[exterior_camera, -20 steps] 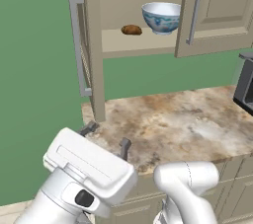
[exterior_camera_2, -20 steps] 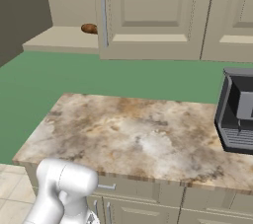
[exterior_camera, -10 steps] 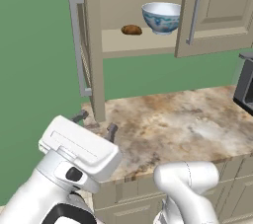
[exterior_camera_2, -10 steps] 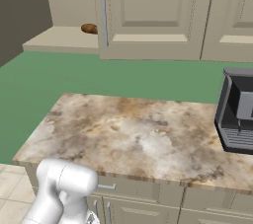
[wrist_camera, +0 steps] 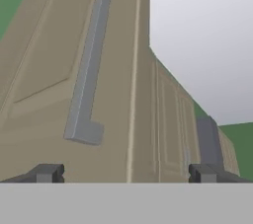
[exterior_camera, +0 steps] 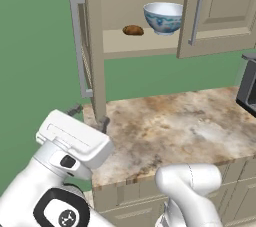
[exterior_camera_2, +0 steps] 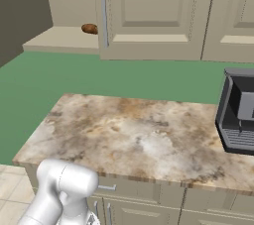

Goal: Pick the mug and place it in the sink. Pick the bowl and place it in the open cabinet and then close the cabinet.

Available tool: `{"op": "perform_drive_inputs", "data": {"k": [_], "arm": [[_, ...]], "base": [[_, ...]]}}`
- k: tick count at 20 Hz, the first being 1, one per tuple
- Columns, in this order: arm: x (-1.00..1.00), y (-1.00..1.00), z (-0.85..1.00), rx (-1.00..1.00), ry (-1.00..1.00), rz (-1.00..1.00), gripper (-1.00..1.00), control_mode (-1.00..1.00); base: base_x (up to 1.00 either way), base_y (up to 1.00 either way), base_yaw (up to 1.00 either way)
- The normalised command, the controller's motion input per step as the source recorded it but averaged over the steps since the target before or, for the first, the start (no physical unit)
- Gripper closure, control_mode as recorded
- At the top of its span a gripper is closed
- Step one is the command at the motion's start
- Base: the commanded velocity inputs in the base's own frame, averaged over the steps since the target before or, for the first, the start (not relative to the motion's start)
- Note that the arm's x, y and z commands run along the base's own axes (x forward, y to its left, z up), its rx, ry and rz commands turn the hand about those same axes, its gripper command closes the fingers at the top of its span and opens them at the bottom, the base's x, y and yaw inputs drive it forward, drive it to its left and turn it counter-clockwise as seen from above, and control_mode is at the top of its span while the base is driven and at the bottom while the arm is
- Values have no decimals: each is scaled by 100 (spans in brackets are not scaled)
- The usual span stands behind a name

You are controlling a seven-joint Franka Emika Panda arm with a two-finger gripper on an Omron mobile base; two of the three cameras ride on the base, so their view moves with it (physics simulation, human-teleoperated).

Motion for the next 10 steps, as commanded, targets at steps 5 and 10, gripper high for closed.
{"op": "perform_drive_inputs", "data": {"k": [5, 10], "arm": [[30, 11, -9, 0, 0, 0, -100, -100], [-17, 4, -1, 0, -7, -1, -100, -100]], "base": [[0, 0, 0], [0, 0, 0]]}}
